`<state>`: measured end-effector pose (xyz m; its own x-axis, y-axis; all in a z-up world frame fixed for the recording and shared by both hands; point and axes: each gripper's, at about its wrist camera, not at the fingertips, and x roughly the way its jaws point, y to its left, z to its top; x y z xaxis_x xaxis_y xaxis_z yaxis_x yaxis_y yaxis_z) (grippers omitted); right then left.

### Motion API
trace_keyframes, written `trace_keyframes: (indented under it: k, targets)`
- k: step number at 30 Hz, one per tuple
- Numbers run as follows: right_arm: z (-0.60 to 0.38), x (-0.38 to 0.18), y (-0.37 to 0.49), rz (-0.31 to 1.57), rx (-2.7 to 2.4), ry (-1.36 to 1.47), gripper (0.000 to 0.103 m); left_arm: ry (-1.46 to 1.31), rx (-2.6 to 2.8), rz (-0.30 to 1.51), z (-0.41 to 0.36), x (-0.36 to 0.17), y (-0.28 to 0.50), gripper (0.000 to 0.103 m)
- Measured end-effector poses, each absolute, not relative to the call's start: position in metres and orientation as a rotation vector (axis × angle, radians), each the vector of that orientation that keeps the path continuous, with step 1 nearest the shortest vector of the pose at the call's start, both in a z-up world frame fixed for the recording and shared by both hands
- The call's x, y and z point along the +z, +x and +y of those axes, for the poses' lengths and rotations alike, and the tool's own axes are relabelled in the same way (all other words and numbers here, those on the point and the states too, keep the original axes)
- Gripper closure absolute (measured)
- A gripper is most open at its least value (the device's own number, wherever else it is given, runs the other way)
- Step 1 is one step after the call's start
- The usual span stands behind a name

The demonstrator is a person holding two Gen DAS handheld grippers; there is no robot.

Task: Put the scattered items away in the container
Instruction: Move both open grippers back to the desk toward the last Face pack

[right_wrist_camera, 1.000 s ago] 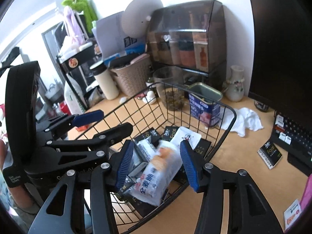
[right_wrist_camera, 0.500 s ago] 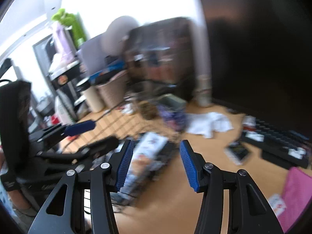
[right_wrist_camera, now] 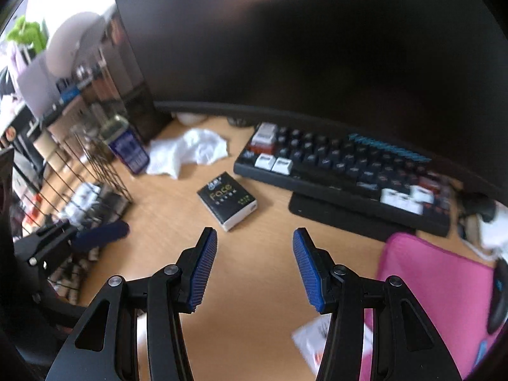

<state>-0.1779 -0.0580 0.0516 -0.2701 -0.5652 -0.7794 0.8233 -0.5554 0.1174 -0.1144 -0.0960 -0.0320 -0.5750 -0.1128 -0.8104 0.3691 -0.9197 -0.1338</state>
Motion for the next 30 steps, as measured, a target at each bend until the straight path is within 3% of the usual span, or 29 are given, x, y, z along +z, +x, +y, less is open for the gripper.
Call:
trace_keyframes:
  k: [18, 24, 30]
  targets:
    - [-0.150, 0.001, -0.220, 0.465, -1.884, 1.062, 0.053, 1.235, -2.315, 0.474, -0.139, -0.064, -0.126, 0.025]
    - [-0.146, -0.001, -0.207, 0.541, -1.867, 1.039, 0.057, 1.255, -2.323, 0.472, -0.137, -0.067, -0.123, 0.025]
    - [-0.119, -0.003, -0.197, 0.499, -1.835, 1.103, 0.057, 1.280, -2.355, 0.420, -0.125, -0.058, -0.111, 0.023]
